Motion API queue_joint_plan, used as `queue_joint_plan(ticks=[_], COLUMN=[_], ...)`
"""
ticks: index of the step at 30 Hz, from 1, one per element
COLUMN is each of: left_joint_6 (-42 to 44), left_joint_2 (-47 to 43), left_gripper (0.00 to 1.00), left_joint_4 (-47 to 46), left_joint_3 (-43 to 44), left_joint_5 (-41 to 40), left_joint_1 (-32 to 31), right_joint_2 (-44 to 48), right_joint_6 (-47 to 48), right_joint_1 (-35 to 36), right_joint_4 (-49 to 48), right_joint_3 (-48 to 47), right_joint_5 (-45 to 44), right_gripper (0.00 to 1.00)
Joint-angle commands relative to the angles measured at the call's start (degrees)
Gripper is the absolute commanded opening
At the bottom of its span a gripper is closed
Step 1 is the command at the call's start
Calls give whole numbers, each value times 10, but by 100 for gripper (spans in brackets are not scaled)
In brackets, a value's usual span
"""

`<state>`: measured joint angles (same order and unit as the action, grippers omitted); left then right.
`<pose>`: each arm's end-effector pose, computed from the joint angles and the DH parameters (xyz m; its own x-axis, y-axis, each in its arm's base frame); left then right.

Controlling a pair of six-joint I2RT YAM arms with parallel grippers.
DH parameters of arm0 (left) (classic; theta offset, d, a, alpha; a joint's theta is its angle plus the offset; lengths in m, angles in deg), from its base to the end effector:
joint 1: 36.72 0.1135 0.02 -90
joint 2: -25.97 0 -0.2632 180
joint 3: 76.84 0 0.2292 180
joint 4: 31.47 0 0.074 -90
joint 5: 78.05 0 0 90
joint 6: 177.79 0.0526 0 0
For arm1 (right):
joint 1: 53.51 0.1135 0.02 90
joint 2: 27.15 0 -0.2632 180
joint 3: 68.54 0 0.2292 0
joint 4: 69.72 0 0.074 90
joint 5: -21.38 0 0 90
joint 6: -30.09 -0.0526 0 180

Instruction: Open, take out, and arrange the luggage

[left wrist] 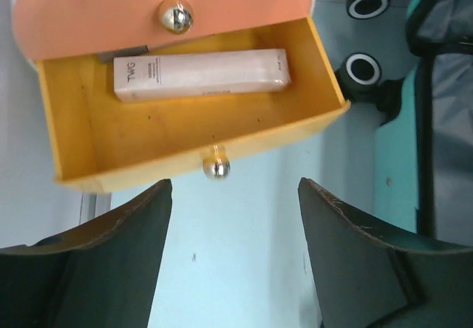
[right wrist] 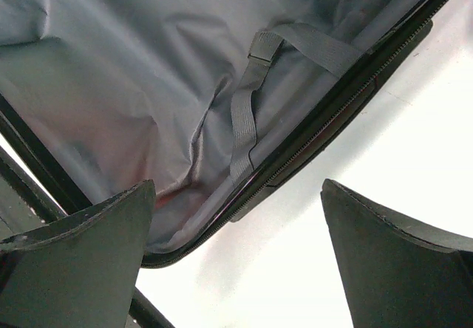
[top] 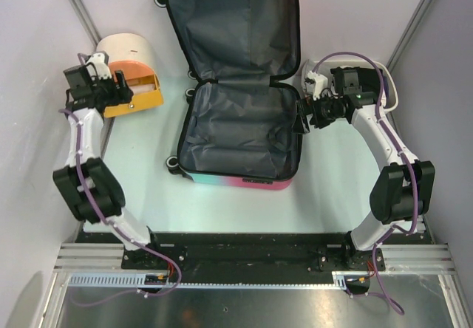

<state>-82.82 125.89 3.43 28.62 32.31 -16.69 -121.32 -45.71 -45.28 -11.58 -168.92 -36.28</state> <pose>0.3830 0.1201 0.3344 -0.4620 -0.0820 -0.8831 0.0038 0.9955 -0.0944 0.3325 0.0765 0.3076 -0.6456 -0.3028 -0.7011 -0.6249 0.7372 0.2570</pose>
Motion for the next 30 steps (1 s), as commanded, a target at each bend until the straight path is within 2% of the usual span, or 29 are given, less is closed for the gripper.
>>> queue_joint_plan(ticks=[1,5,11,20,24,30], left_joint_6=[16,3,-2,-61,-64,-55], left_joint_2=[-105,-101,-29,95,148,209], left_gripper=[73,70,60,59,60,63], left_joint_4=[-27,-26,-29,-67,-79,-101], left_joint_3=[-88,-129,-100,23,104,180], left_joint_5=[24,25,-13,-12,-12,-14], left_joint_1=[14,14,14,12,4,-8], right_joint_2=[17,8,0,-1,-1,3], right_joint_6=[2,2,2,7,10,13], right_joint_1=[-1,5,12,15,14,1], right_joint_4=[-12,-14,-11,-3,7,16], right_joint_3=[-4,-10,-25,-29,-33,-31], right_joint_5=[6,5,2,-10,-17,-27], right_gripper=[100,100,100,100,100,100])
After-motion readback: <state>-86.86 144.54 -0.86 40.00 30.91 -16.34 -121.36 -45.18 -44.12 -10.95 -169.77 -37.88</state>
